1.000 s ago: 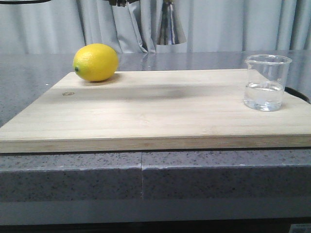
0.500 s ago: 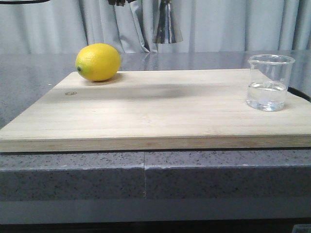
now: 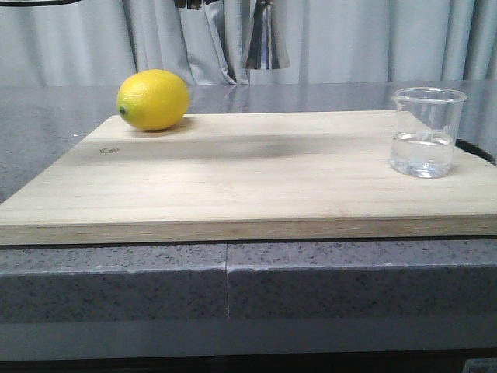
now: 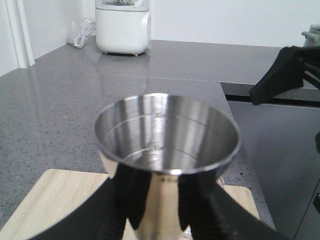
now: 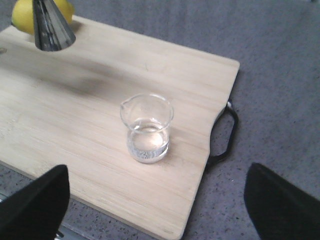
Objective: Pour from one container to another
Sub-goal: 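Move the right gripper toward the glass beaker of water, then close the right gripper around the glass beaker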
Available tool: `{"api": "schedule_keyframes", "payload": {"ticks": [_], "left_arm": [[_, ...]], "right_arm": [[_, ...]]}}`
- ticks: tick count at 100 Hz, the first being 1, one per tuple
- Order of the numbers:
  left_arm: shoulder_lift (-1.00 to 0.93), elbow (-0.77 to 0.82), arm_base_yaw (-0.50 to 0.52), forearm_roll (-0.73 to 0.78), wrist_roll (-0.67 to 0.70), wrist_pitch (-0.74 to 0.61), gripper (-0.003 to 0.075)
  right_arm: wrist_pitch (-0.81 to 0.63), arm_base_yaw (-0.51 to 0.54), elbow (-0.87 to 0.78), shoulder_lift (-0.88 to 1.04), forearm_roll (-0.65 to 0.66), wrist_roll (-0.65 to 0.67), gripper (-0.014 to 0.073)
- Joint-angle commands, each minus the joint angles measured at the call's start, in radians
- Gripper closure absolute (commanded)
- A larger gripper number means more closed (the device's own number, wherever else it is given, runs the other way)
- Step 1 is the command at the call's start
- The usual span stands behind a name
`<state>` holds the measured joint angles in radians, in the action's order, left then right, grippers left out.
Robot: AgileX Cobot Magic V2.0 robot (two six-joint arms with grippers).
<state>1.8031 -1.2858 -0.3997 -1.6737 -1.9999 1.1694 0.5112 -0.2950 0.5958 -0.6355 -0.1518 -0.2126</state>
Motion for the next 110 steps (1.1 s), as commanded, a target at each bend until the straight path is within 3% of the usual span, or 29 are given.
{"api": "schedule_keyframes", "payload": {"ticks": [1,27,46,89,110], "left_arm": [[-0.052,-0.023,-0.008,-0.083,0.008,0.100,0.0483],[-0.052,-0.023,-0.008,-0.083,0.008,0.100,0.0483],[-0.052,-0.023,-0.008,-0.083,0.008,0.100,0.0483],[-0.052,-0.023,-0.008,-0.083,0.008,0.100,0.0483],[-0.052,-0.023,-0.008,-0.083,0.008,0.100,0.0483]], "right_arm": [[-0.086,-0.001,0.045,-0.069,-0.041,-0.009,-0.0048],[-0.171,-0.009,0.056,-0.167,-0.106,-0.009,-0.0048],[-0.285,-0.097,0.038,-0.225,-0.071,-0.011,-0.0047],[-0.958,-0.155,-0.265,-0.252,-0.065,0.011,-0.0047],[-1.082,-0.208,-0.311,-0.338,-0.051,0.011,-0.0047]]}}
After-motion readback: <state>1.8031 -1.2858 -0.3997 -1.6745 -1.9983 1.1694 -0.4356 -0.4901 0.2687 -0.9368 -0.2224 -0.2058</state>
